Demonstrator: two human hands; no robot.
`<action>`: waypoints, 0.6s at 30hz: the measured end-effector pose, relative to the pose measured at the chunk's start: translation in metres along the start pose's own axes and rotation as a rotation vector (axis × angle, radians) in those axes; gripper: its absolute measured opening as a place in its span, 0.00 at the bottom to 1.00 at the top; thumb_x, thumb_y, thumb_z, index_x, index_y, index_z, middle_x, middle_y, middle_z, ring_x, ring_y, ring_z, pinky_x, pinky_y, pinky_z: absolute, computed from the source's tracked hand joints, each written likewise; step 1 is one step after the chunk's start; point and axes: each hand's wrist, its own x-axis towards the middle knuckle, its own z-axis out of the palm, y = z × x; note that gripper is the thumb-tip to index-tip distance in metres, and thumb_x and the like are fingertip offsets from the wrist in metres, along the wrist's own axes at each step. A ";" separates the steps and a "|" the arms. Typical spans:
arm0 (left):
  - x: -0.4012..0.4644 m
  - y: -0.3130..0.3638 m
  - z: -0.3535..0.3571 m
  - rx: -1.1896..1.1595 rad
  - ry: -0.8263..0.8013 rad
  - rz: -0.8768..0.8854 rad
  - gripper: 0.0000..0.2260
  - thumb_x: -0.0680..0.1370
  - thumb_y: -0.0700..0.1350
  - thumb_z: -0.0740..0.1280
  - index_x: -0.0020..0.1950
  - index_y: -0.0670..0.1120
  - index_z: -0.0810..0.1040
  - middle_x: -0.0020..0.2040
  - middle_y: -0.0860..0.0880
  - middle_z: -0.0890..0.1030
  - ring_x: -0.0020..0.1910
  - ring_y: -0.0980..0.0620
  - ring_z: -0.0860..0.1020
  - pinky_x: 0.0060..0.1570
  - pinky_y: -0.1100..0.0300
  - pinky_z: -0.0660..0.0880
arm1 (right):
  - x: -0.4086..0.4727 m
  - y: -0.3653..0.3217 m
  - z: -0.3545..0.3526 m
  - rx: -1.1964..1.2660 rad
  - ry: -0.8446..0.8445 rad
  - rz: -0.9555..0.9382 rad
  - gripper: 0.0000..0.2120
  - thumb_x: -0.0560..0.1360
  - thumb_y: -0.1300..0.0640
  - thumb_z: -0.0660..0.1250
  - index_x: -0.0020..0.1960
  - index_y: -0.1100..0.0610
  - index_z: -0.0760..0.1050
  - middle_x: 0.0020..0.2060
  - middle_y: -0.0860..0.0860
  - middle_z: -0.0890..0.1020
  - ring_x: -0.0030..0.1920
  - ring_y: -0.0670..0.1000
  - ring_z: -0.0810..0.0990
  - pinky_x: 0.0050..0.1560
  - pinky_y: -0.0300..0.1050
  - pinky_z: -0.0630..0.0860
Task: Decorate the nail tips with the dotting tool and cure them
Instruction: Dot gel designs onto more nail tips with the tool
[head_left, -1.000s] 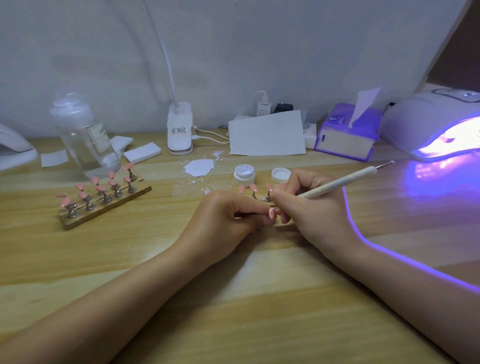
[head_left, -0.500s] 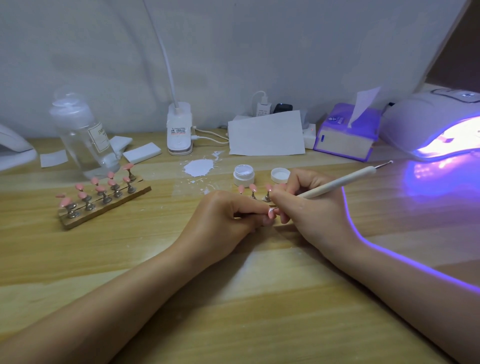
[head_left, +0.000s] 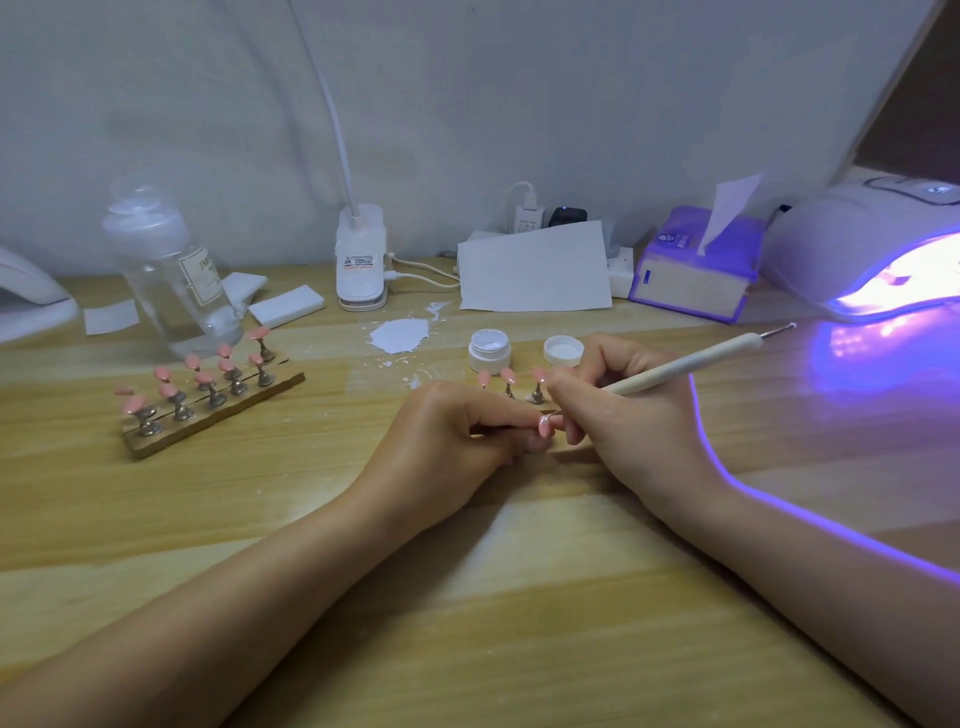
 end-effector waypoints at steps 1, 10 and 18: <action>0.000 0.000 0.000 -0.004 0.008 -0.006 0.11 0.72 0.40 0.71 0.49 0.56 0.81 0.32 0.56 0.82 0.31 0.69 0.70 0.35 0.67 0.70 | 0.000 -0.001 0.000 0.004 0.010 0.005 0.15 0.70 0.73 0.63 0.27 0.65 0.63 0.18 0.54 0.66 0.18 0.40 0.71 0.23 0.28 0.67; 0.001 0.000 0.000 -0.032 -0.007 -0.023 0.07 0.71 0.37 0.71 0.44 0.48 0.84 0.31 0.62 0.80 0.32 0.72 0.71 0.35 0.67 0.71 | -0.002 0.000 0.001 -0.012 -0.040 0.004 0.19 0.70 0.71 0.64 0.24 0.59 0.61 0.15 0.45 0.71 0.18 0.39 0.70 0.24 0.29 0.69; 0.001 0.000 0.000 -0.031 -0.009 -0.011 0.08 0.71 0.36 0.71 0.44 0.47 0.84 0.30 0.64 0.79 0.32 0.73 0.71 0.35 0.73 0.68 | -0.002 -0.001 0.001 0.016 -0.041 -0.006 0.18 0.68 0.70 0.65 0.24 0.59 0.62 0.15 0.46 0.71 0.20 0.43 0.72 0.24 0.31 0.70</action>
